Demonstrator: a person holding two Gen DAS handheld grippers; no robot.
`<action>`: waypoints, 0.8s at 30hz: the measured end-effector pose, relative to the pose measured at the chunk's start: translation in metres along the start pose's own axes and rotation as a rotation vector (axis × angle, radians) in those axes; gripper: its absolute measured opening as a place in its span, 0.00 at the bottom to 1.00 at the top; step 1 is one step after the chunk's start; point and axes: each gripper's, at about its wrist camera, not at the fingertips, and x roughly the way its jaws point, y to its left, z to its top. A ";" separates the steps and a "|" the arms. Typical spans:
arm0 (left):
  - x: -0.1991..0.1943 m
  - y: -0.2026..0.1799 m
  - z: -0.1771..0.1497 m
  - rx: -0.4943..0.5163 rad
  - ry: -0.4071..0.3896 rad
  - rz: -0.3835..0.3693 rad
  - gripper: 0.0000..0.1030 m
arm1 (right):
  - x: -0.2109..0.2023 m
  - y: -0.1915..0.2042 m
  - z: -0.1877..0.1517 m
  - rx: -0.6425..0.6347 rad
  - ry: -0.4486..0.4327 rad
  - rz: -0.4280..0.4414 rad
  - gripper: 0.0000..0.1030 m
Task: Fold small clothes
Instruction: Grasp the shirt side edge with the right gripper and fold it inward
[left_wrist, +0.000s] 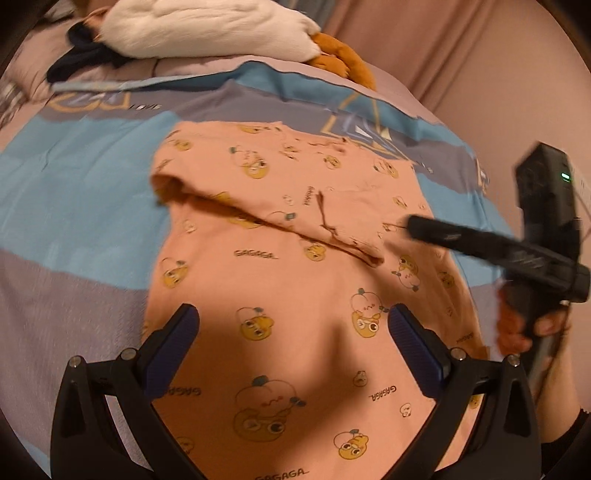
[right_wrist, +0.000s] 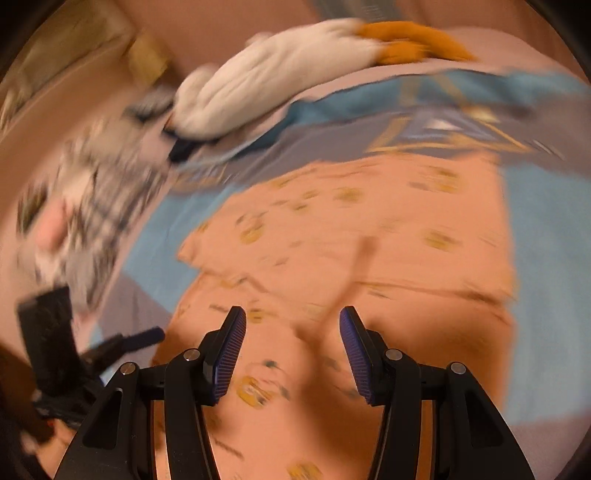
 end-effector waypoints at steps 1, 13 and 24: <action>-0.001 0.002 0.000 -0.011 -0.004 -0.004 0.99 | 0.013 0.010 0.004 -0.040 0.022 -0.026 0.51; -0.007 0.014 -0.003 -0.063 -0.026 -0.041 0.99 | 0.052 0.007 0.006 -0.066 0.034 -0.200 0.17; -0.007 0.028 -0.002 -0.106 -0.033 -0.042 0.99 | -0.026 -0.079 -0.043 0.386 -0.163 0.047 0.22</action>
